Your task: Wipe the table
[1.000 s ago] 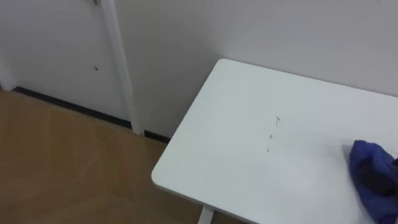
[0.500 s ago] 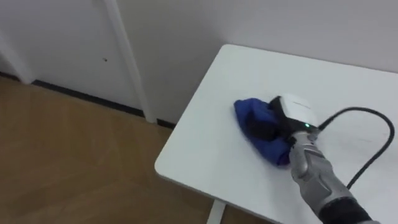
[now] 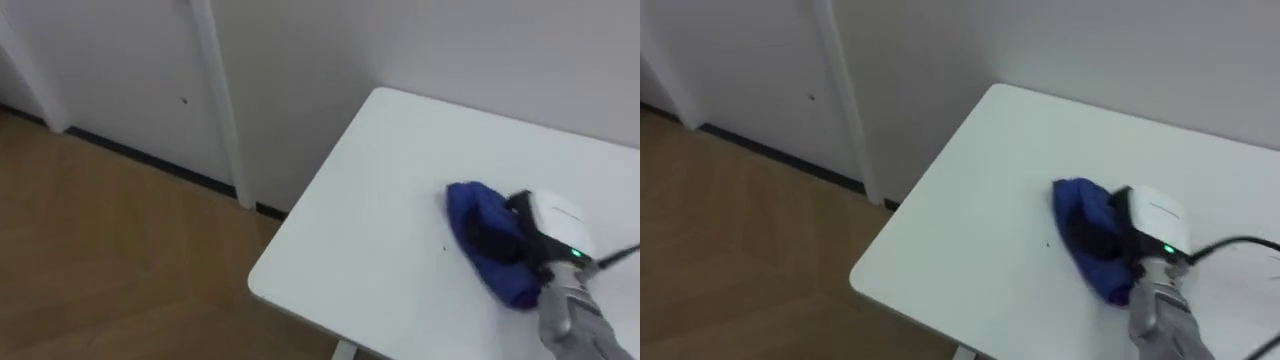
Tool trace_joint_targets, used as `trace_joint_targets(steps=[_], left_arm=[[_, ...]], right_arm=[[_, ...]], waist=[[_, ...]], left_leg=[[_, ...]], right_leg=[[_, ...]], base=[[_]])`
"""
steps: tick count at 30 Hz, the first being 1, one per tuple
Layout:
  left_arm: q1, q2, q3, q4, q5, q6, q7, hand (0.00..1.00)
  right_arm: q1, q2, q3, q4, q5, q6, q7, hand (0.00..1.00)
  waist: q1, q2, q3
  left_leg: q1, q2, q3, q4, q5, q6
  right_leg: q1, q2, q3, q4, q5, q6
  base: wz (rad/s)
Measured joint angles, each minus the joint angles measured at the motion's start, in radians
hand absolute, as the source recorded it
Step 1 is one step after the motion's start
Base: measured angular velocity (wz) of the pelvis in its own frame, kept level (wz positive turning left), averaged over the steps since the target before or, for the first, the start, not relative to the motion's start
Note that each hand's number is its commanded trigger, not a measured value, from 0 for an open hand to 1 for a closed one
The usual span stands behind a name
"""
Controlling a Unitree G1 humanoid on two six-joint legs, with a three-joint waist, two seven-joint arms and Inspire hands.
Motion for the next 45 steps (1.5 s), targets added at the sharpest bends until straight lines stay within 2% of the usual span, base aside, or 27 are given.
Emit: trace_joint_targets(steps=[2,6,8,10,12,13,15,16,17,18,21,23,25,26,27,28,29,31,33,35,37,39,40,42,43,44,45], left_arm=[[0.005,0.000,0.001,0.000,-0.001,-0.015,0.001,0.00],[0.017,-0.002,-0.008,0.000,-0.007,-0.017,-0.002,0.00],[0.011,-0.005,-0.025,0.000,-0.008,-0.019,-0.004,0.00],[-0.019,-0.008,-0.047,0.002,-0.022,-0.019,-0.002,0.00],[-0.087,-0.009,-0.116,0.034,-0.051,-0.021,0.002,0.00],[-0.111,-0.011,-0.131,0.051,-0.058,-0.024,0.003,0.00],[-0.208,-0.027,-0.150,0.090,-0.056,-0.034,0.019,0.00],[-0.231,-0.030,-0.150,0.090,-0.056,-0.036,0.028,0.00],[-0.280,-0.044,-0.159,0.102,-0.058,-0.054,0.048,0.00],[-0.316,-0.059,-0.178,0.111,-0.058,-0.077,0.058,0.00],[-0.345,-0.048,-0.203,0.095,-0.062,-0.089,0.073,0.00],[-0.346,-0.028,-0.209,0.096,-0.062,-0.079,0.074,0.00],[-0.355,0.002,-0.222,0.094,-0.070,-0.069,0.073,0.00],[-0.370,0.022,-0.231,0.094,-0.068,-0.062,0.072,0.00],[-0.387,0.036,-0.232,0.091,-0.068,-0.051,0.075,0.00],[-0.388,0.037,-0.228,0.084,-0.067,-0.050,0.078,0.00],[-0.386,0.032,-0.216,0.073,-0.068,-0.050,0.081,0.00],[-0.379,0.026,-0.196,0.070,-0.067,-0.051,0.081,0.00],[-0.367,0.026,-0.153,0.069,-0.076,-0.057,0.094,0.00],[-0.319,0.028,-0.110,0.064,-0.069,-0.065,0.112,0.00],[-0.248,0.043,-0.075,0.061,-0.067,-0.067,0.117,0.00],[-0.146,0.072,-0.005,0.060,-0.045,-0.051,0.126,0.00],[-0.119,0.075,0.012,0.060,-0.041,-0.050,0.127,0.00],[-0.029,0.074,0.062,0.058,-0.002,-0.049,0.126,0.00],[-0.013,0.073,0.072,0.058,-0.002,-0.049,0.126,0.00],[0.011,0.069,0.095,0.057,-0.002,-0.049,0.127,0.00],[0.020,0.067,0.102,0.055,-0.001,-0.050,0.128,0.00]], right_arm=[[0.028,-0.039,-0.029,0.016,0.008,0.003,-0.010,1.00],[0.052,-0.042,-0.032,-0.002,0.029,0.028,-0.017,1.00],[0.034,-0.018,-0.006,-0.043,0.025,0.069,-0.016,1.00],[0.003,0.023,0.018,-0.083,0.019,0.120,-0.017,1.00],[-0.075,0.075,0.136,-0.130,0.007,0.187,-0.005,1.00],[-0.100,0.090,0.174,-0.136,0.004,0.193,0.001,1.00],[-0.220,0.180,0.307,-0.130,-0.045,0.200,0.041,1.00],[-0.245,0.206,0.326,-0.128,-0.056,0.200,0.053,1.00],[-0.282,0.242,0.353,-0.127,-0.090,0.201,0.069,1.00],[-0.295,0.259,0.359,-0.122,-0.141,0.201,0.072,1.00],[-0.391,0.266,0.390,-0.047,-0.158,0.201,0.063,1.00],[-0.450,0.266,0.387,0.023,-0.117,0.189,0.045,1.00],[-0.470,0.263,0.385,0.057,-0.057,0.168,0.011,1.00],[-0.475,0.263,0.377,0.063,-0.025,0.141,-0.009,1.00],[-0.476,0.261,0.375,0.063,0.004,0.117,-0.014,1.00],[-0.476,0.261,0.373,0.064,0.016,0.109,-0.014,1.00],[-0.473,0.258,0.372,0.067,0.043,0.097,-0.015,1.00],[-0.453,0.244,0.356,0.064,0.070,0.086,-0.017,1.00],[-0.395,0.169,0.312,0.061,0.079,0.073,-0.034,1.00],[-0.338,0.094,0.255,0.078,0.091,0.065,-0.062,1.00],[-0.248,0.012,0.177,0.100,0.118,0.064,-0.103,1.00],[-0.107,-0.059,0.025,0.139,0.176,0.064,-0.129,1.00],[-0.074,-0.075,-0.009,0.149,0.188,0.064,-0.129,1.00],[0.000,-0.135,-0.135,0.212,0.217,0.065,-0.129,1.00],[0.011,-0.147,-0.152,0.217,0.231,0.066,-0.129,1.00],[0.028,-0.162,-0.176,0.215,0.254,0.066,-0.130,1.00],[0.031,-0.167,-0.177,0.210,0.267,0.066,-0.131,1.00]], waist=[[0.000,0.011,0.0015],[0.003,0.026,0.0033],[0.018,0.043,0.0062],[0.031,0.057,0.0115],[0.070,0.067,0.0232],[0.086,0.069,0.0245],[0.122,0.074,0.0359],[0.129,0.076,0.0382],[0.146,0.070,0.0511],[0.173,0.070,0.0509],[0.231,0.050,0.0437],[0.251,0.039,0.0398],[0.247,0.027,0.0386],[0.244,0.023,0.0430],[0.238,0.009,0.0407],[0.239,0.011,0.0401],[0.243,0.019,0.0415],[0.243,0.009,0.0384],[0.205,-0.004,0.0379],[0.158,-0.014,0.0340],[0.100,-0.021,0.0310],[0.044,-0.045,0.0188],[0.032,-0.047,0.0149],[0.017,-0.029,0.0176],[0.016,-0.021,0.0187],[0.015,-0.011,0.0207],[0.015,-0.007,0.0225]], left_leg=[[0.008,0.013,0.015,0.000,-0.008,0.000],[0.031,0.040,0.063,0.016,-0.032,-0.003],[0.037,0.054,0.101,0.027,-0.045,-0.003],[0.018,0.068,0.129,0.067,-0.068,-0.001],[-0.006,0.084,0.193,0.119,-0.099,0.002],[-0.016,0.087,0.202,0.131,-0.108,0.005],[-0.064,0.106,0.215,0.168,-0.121,0.007],[-0.085,0.118,0.218,0.180,-0.122,0.008],[-0.110,0.127,0.208,0.202,-0.122,0.006],[-0.137,0.138,0.198,0.219,-0.121,0.002],[-0.208,0.185,0.155,0.257,-0.117,-0.042],[-0.249,0.230,0.101,0.266,-0.104,-0.086],[-0.301,0.278,0.025,0.286,-0.091,-0.134],[-0.333,0.307,-0.029,0.307,-0.090,-0.175],[-0.356,0.326,-0.074,0.321,-0.087,-0.216],[-0.356,0.344,-0.091,0.316,-0.081,-0.231],[-0.338,0.379,-0.112,0.282,-0.062,-0.255],[-0.300,0.403,-0.107,0.216,-0.024,-0.243],[-0.270,0.420,-0.082,0.139,0.035,-0.199],[-0.256,0.418,-0.033,0.119,0.088,-0.196],[-0.252,0.411,0.043,0.133,0.091,-0.202],[-0.253,0.395,0.181,0.184,0.079,-0.199],[-0.252,0.387,0.187,0.192,0.066,-0.190],[-0.223,0.339,0.182,0.237,-0.026,-0.165],[-0.219,0.320,0.173,0.247,-0.049,-0.154],[-0.212,0.266,0.141,0.255,-0.089,-0.129],[-0.205,0.232,0.125,0.252,-0.108,-0.114]], right_leg=[[-0.003,0.011,0.028,0.001,0.002,-0.002],[-0.005,0.024,0.075,0.023,0.006,-0.009],[-0.027,0.028,0.116,0.054,0.003,-0.014],[-0.071,0.019,0.115,0.114,-0.007,-0.018],[-0.158,-0.022,0.088,0.233,-0.035,-0.020],[-0.180,-0.031,0.078,0.257,-0.039,-0.025],[-0.250,-0.072,-0.003,0.321,-0.039,-0.027],[-0.274,-0.082,-0.016,0.365,-0.040,0.002],[-0.337,-0.136,-0.014,0.479,-0.054,0.037],[-0.364,-0.214,0.006,0.543,-0.061,0.044],[-0.386,-0.336,0.081,0.436,-0.028,0.073],[-0.367,-0.344,0.087,0.310,0.038,0.092],[-0.331,-0.323,0.057,0.199,0.113,0.102],[-0.319,-0.303,0.016,0.173,0.155,0.104],[-0.318,-0.280,-0.011,0.201,0.159,0.172],[-0.320,-0.263,-0.015,0.228,0.133,0.205],[-0.336,-0.231,-0.021,0.282,0.082,0.187],[-0.370,-0.216,-0.021,0.349,0.024,0.151],[-0.387,-0.194,-0.021,0.389,-0.023,0.128],[-0.377,-0.187,-0.029,0.383,-0.034,0.117],[-0.345,-0.172,-0.046,0.343,-0.034,0.115],[-0.313,-0.152,-0.046,0.277,-0.022,0.108],[-0.304,-0.143,-0.041,0.261,-0.018,0.106],[-0.275,-0.107,0.011,0.211,-0.002,0.106],[-0.273,-0.101,0.025,0.203,0.003,0.107],[-0.272,-0.095,0.068,0.186,0.011,0.111],[-0.272,-0.091,0.099,0.176,0.018,0.115]], base=[[-0.36],[-0.47],[-0.68],[-0.67],[-0.97],[-1.21],[-0.88],[-0.21],[0.27],[0.32],[0.20],[0.41],[0.70],[0.78],[0.70],[0.39],[-0.05],[-0.21],[0.06],[0.26],[0.33],[0.29],[0.12],[-0.23],[-0.44],[-0.37],[-0.67]])
